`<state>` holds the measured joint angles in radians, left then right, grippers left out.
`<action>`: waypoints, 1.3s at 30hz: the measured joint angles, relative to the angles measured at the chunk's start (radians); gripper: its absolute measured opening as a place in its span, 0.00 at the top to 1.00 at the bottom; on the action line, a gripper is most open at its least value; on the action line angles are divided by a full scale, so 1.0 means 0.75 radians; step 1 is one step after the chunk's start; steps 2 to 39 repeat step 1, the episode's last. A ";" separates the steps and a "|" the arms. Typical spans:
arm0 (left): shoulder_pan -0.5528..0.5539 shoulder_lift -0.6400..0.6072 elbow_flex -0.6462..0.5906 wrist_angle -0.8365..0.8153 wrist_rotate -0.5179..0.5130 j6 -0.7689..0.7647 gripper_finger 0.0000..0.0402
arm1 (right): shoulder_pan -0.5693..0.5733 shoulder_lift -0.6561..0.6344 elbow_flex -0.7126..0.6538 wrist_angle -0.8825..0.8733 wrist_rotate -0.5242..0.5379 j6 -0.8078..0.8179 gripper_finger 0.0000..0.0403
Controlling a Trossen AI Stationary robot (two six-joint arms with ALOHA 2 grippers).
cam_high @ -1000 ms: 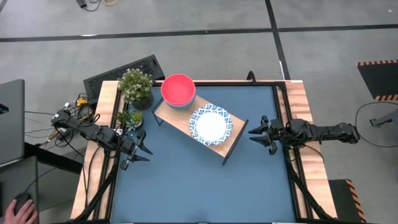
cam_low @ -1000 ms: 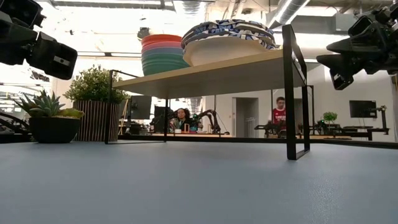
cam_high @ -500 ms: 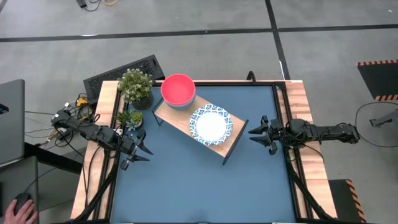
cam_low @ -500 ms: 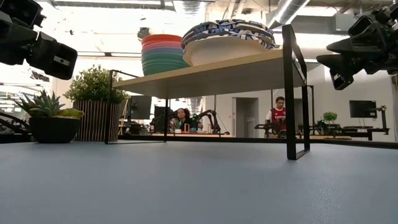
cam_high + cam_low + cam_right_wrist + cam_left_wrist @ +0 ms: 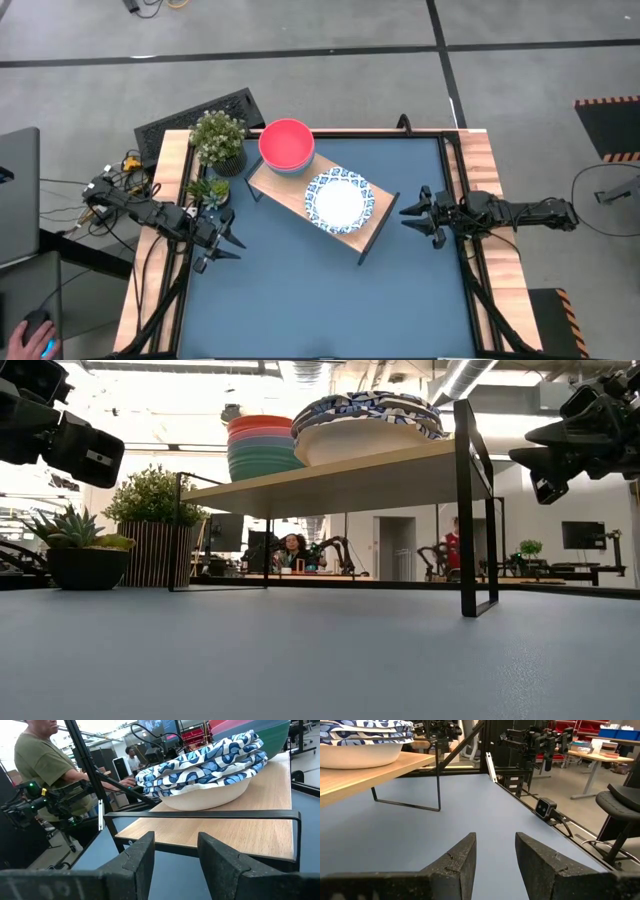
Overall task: Place and stack bowls onto a shelf
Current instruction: Return to Home Position
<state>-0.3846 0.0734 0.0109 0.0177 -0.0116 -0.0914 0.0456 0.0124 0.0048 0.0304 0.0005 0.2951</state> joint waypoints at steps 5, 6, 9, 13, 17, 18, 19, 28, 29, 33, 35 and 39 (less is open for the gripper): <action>0.000 0.000 0.000 0.000 0.000 0.000 0.70 | 0.000 0.000 0.000 0.000 0.000 0.000 0.56; 0.000 0.000 0.000 0.000 0.000 0.000 0.70 | 0.000 0.000 0.000 0.000 0.000 0.000 0.56; 0.000 0.000 0.000 0.000 0.000 0.000 0.70 | 0.000 0.000 0.000 0.000 0.000 0.000 0.56; 0.000 0.000 0.000 0.000 0.000 0.000 0.70 | 0.000 0.000 0.000 0.000 0.000 0.000 0.56; 0.000 0.000 0.000 0.000 0.000 0.000 0.70 | 0.000 0.000 0.000 0.000 0.000 0.000 0.56; 0.000 0.000 0.000 0.000 0.000 0.000 0.70 | 0.000 0.000 0.000 0.000 0.000 0.000 0.56; 0.000 0.000 0.000 0.000 0.000 0.000 0.70 | 0.000 0.000 0.000 0.000 0.000 0.000 0.56; 0.000 0.000 0.000 0.000 0.000 0.000 0.70 | 0.000 0.000 0.000 0.000 0.000 0.000 0.56; 0.000 0.000 0.000 0.000 0.000 0.000 0.70 | 0.000 0.000 0.000 0.000 0.000 0.000 0.56; 0.000 0.000 0.000 0.000 0.000 0.000 0.70 | 0.000 0.000 0.000 0.000 0.000 0.000 0.56; 0.000 0.000 0.000 0.000 0.000 0.000 0.70 | 0.000 0.000 0.000 0.000 0.000 0.000 0.56; 0.000 0.000 0.000 0.000 0.000 0.000 0.70 | 0.000 0.000 0.000 0.000 0.000 0.000 0.56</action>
